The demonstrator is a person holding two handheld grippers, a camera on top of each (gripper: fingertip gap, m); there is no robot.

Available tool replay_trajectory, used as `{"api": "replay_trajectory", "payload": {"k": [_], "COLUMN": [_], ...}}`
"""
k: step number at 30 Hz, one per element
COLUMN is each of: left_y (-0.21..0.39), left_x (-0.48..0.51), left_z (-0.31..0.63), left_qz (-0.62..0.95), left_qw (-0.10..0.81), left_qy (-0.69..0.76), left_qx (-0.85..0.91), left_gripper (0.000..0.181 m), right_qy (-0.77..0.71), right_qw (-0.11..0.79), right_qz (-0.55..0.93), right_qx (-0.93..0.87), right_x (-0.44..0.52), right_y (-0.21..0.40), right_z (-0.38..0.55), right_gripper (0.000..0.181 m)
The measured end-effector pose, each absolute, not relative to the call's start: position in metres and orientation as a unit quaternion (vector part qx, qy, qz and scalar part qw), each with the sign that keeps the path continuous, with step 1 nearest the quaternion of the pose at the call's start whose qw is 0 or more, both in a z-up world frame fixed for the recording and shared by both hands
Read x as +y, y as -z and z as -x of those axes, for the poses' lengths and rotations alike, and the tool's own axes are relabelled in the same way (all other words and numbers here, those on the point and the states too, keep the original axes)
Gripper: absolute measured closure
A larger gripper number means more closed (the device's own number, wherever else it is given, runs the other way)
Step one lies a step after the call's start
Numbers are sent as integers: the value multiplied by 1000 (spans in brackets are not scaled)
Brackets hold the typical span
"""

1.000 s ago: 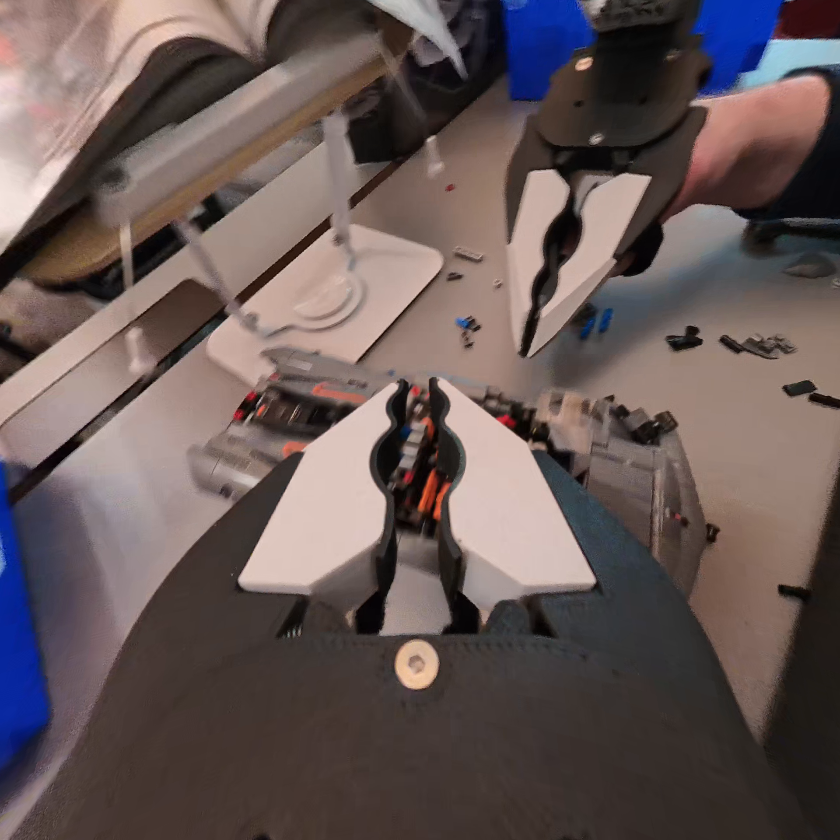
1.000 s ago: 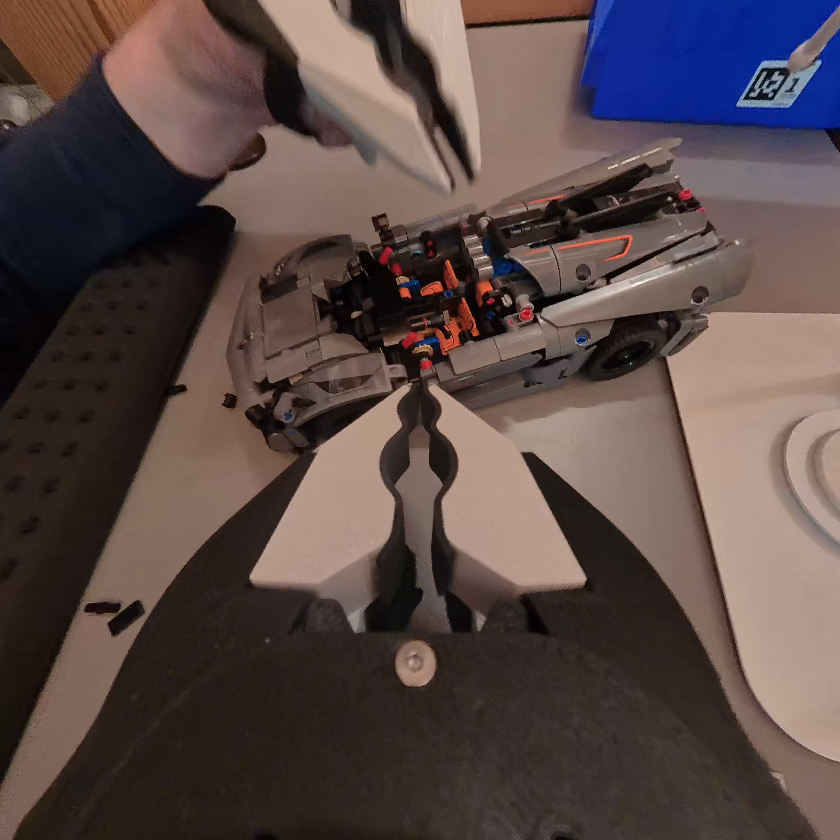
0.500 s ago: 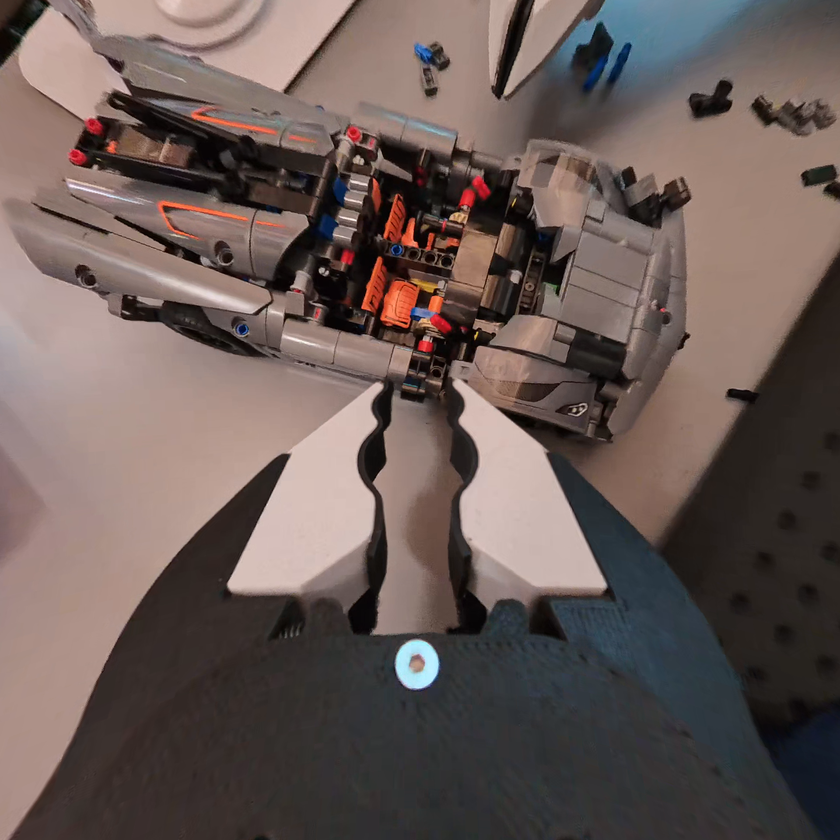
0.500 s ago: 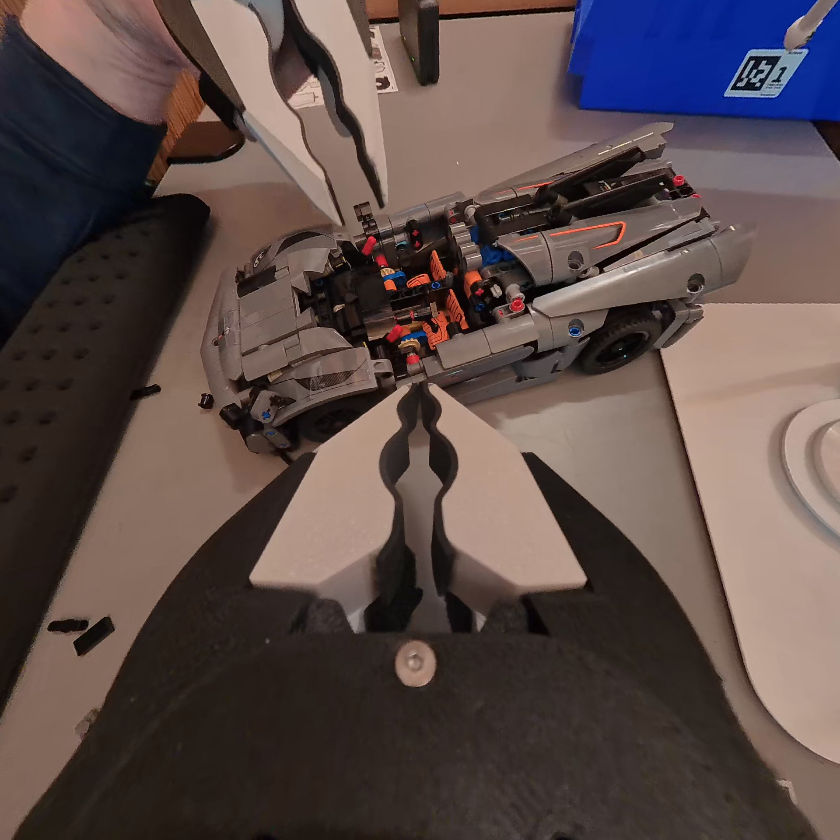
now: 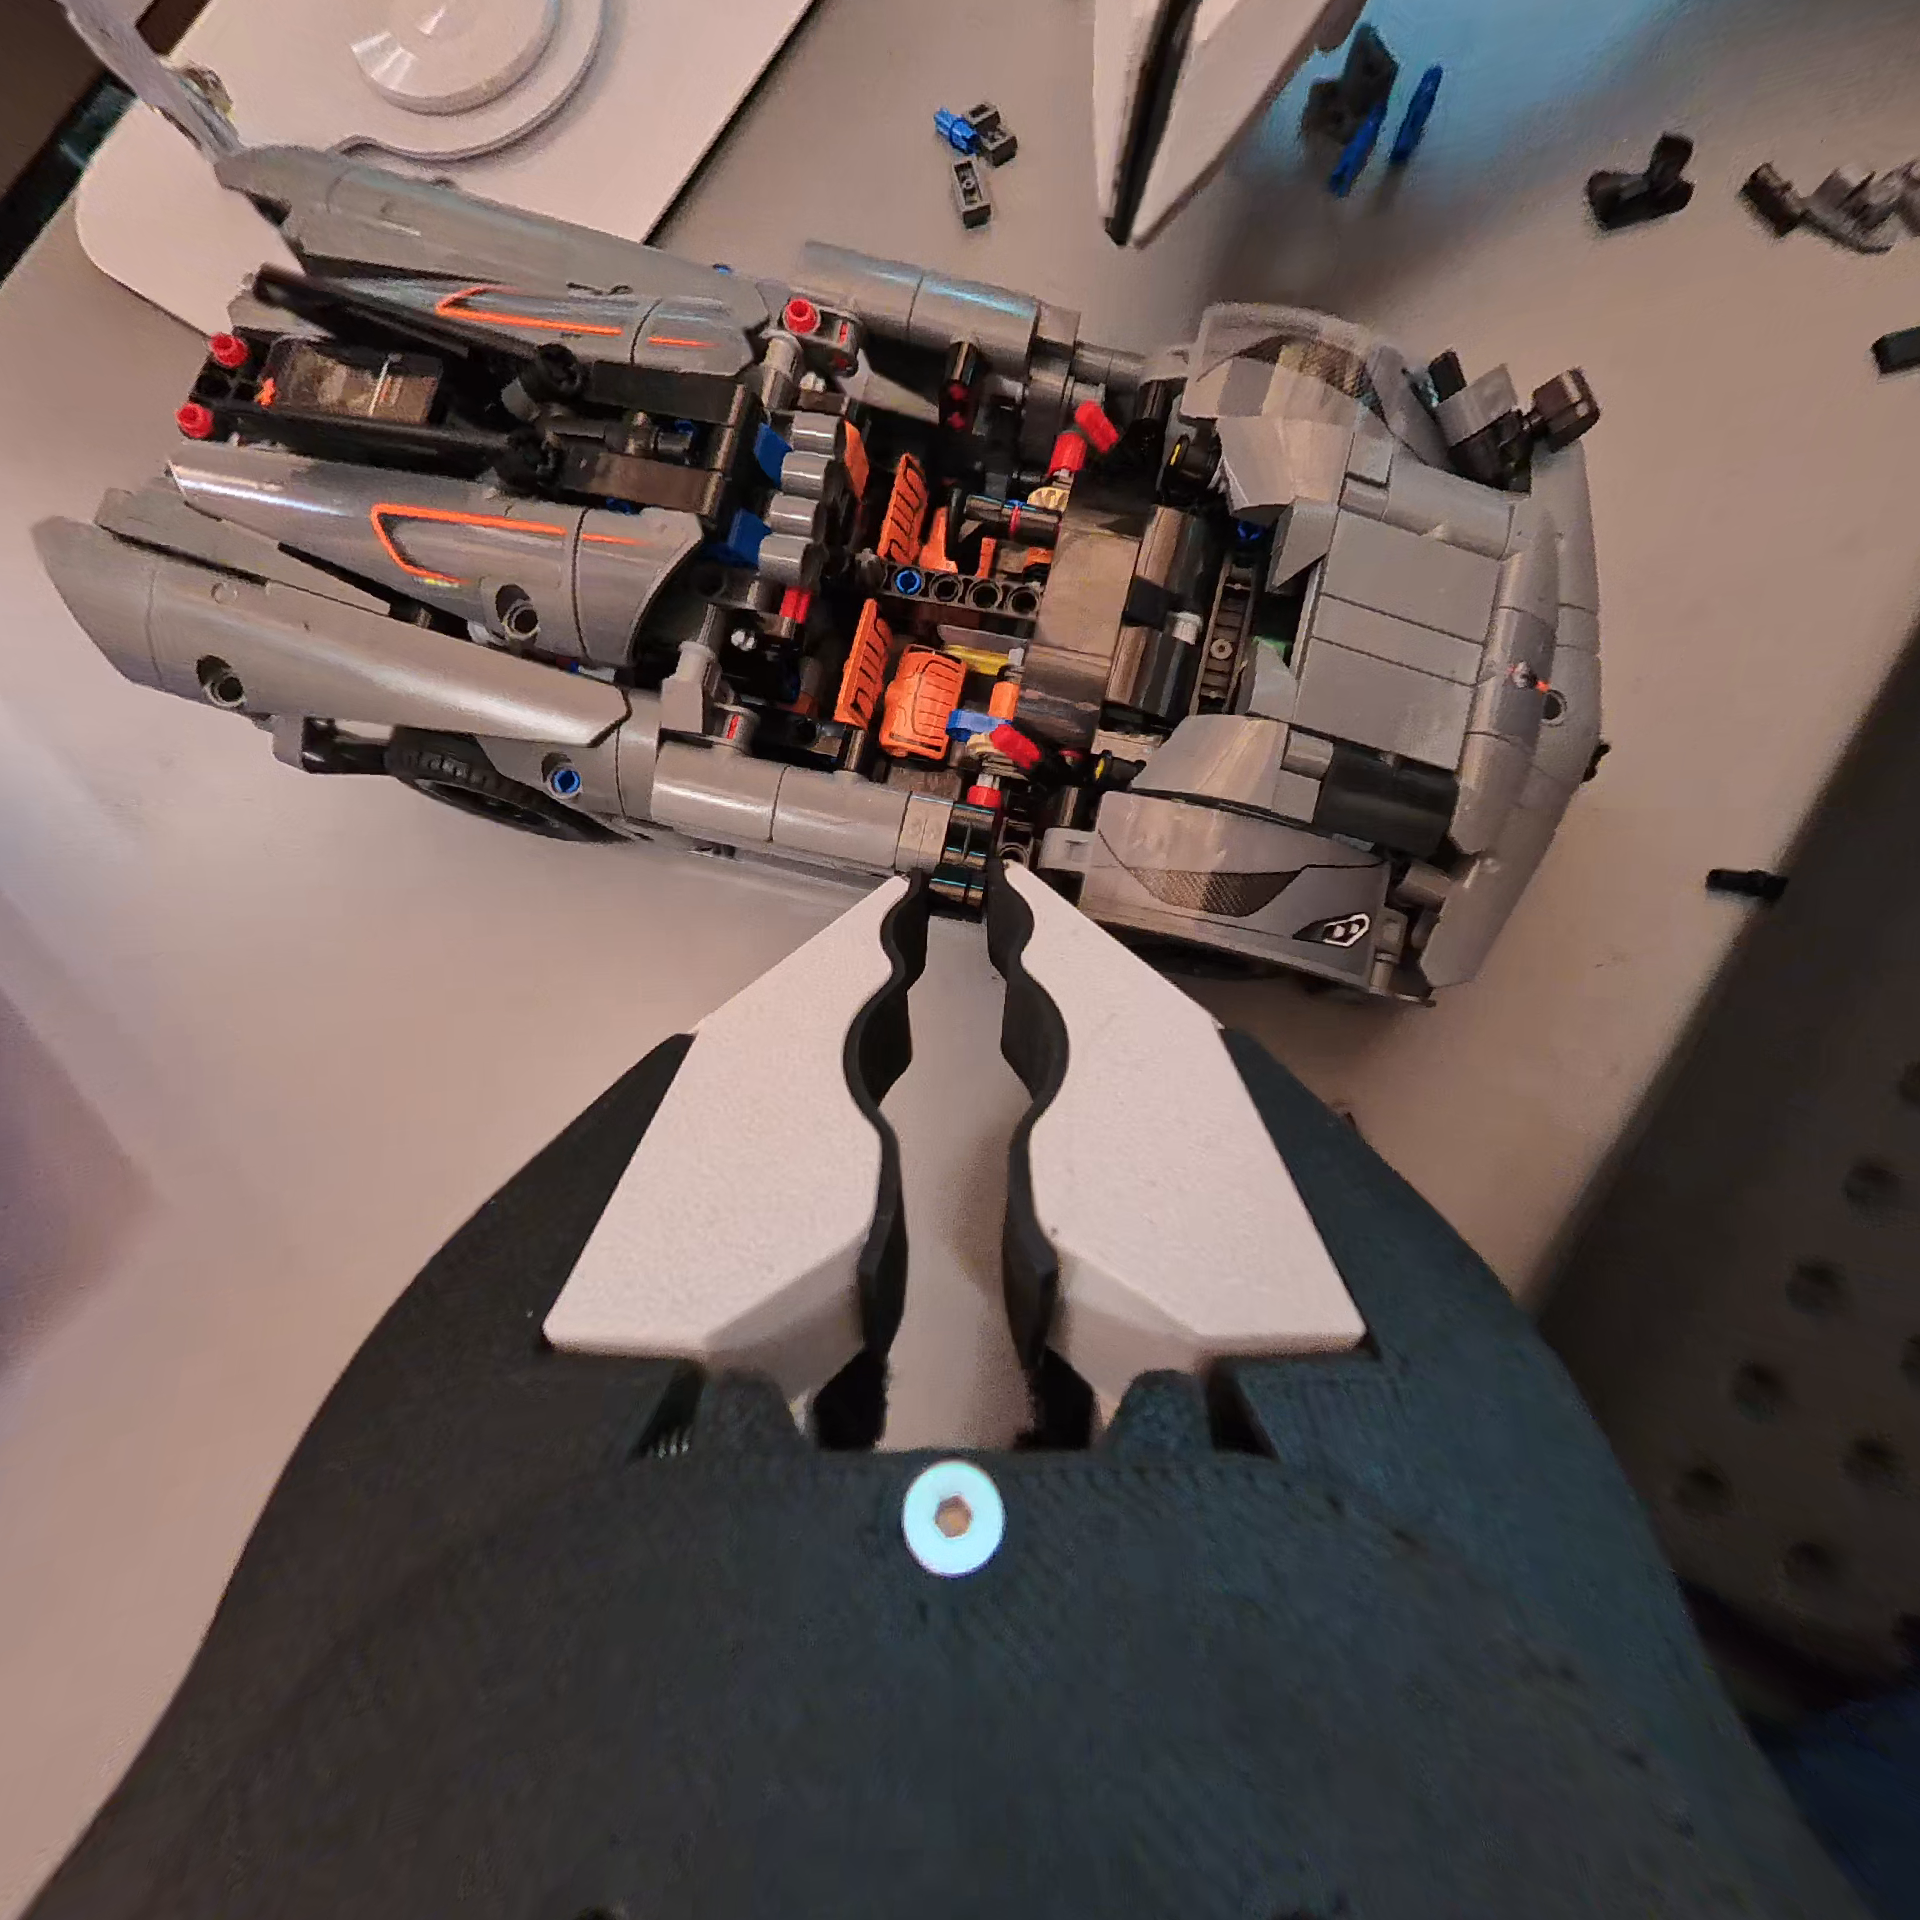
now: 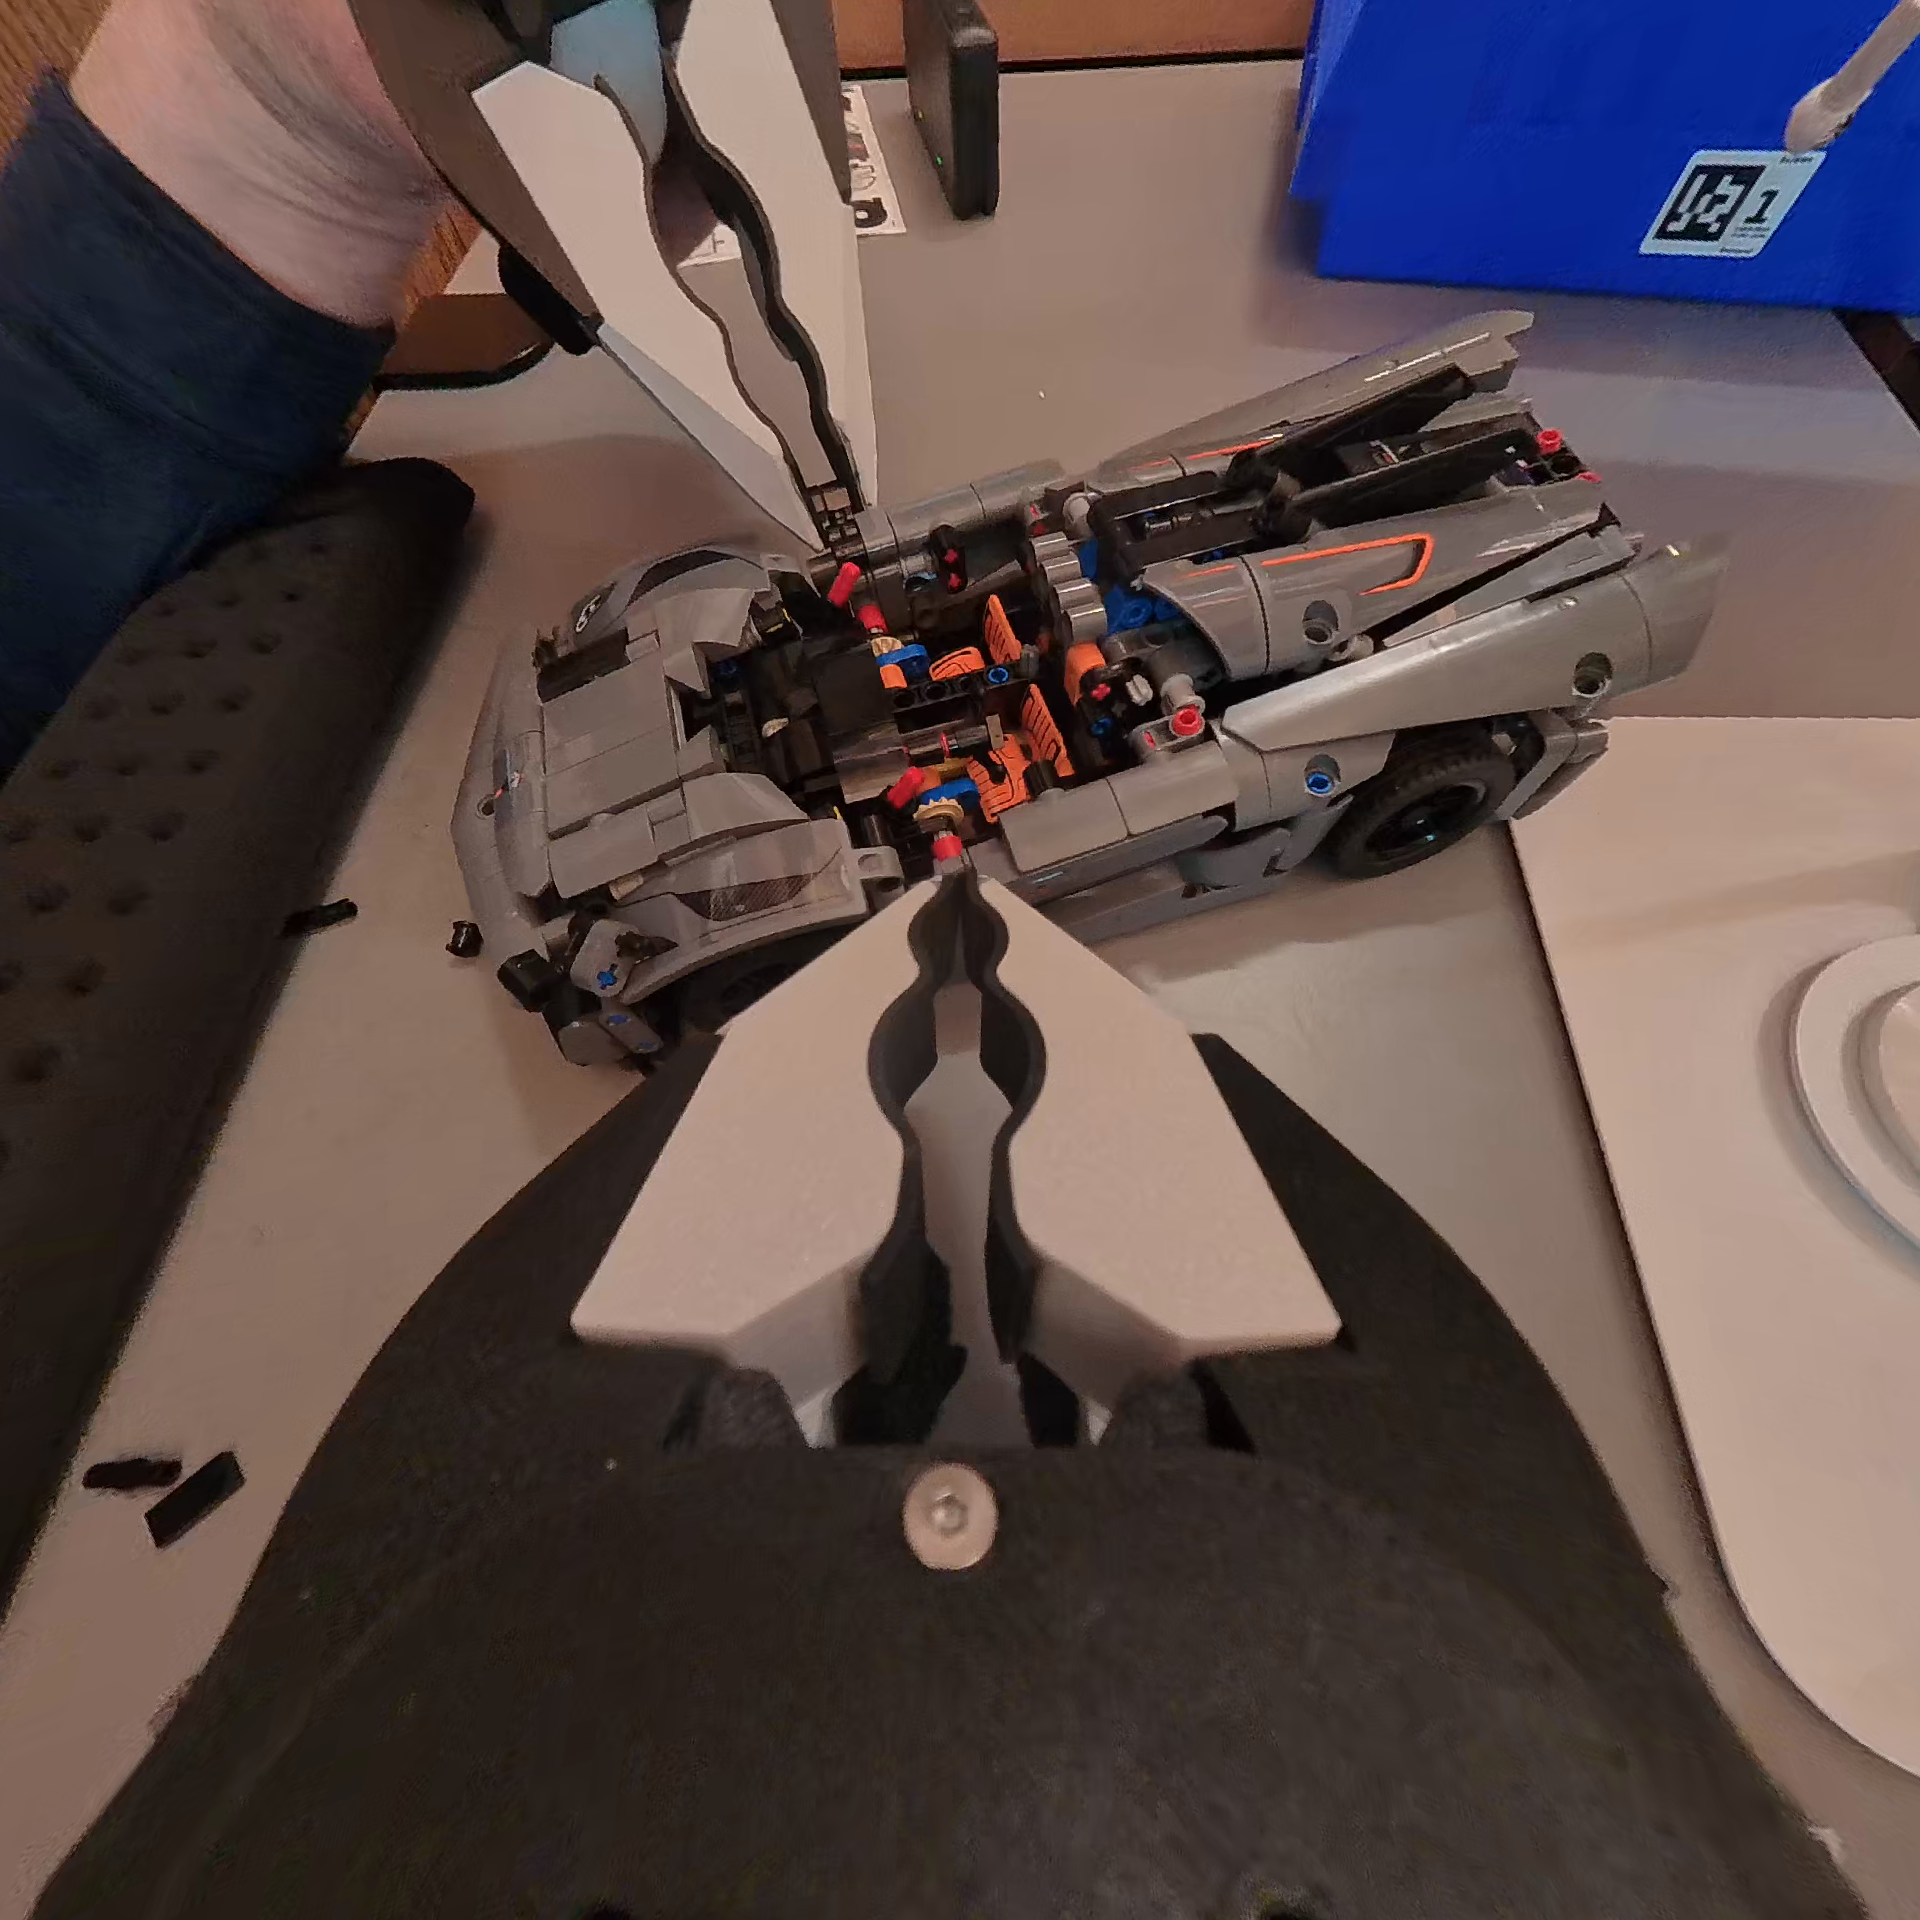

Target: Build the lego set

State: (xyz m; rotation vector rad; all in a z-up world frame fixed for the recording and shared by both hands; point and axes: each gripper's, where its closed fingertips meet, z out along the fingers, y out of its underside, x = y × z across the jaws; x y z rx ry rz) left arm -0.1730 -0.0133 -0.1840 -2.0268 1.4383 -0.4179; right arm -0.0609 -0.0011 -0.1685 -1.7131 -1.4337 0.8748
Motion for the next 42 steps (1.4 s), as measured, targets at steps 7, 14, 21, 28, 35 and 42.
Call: {"api": "replay_trajectory", "payload": {"k": [7,14,21,28,35,42], "left_y": [188,187,186,185,186,186], "left_x": [-15,-16,-20,-23,-24,-25], "left_z": [176,176,173,169,169,168], "left_qz": [778,774,759,748,746,742], "left_qw": [307,308,318,324,325,327], "left_qy": [231,264,270,250,241,236], "left_qx": [497,486,500,523,529,535], "left_gripper": [173,173,173,173,173,173], "right_qy": [-333,-333,-330,-313,-247,-202], "right_qw": [357,360,364,415,435,406], "right_qz": [665,668,668,646,616,611], "right_qx": [-564,-560,-558,-559,-609,-648], "right_x": [-4,-3,-2,-2,-10,-7], "right_y": [175,175,174,153,150,168], "right_z": [65,65,67,78,121,158], "right_gripper": [181,181,181,178,175,170]}}
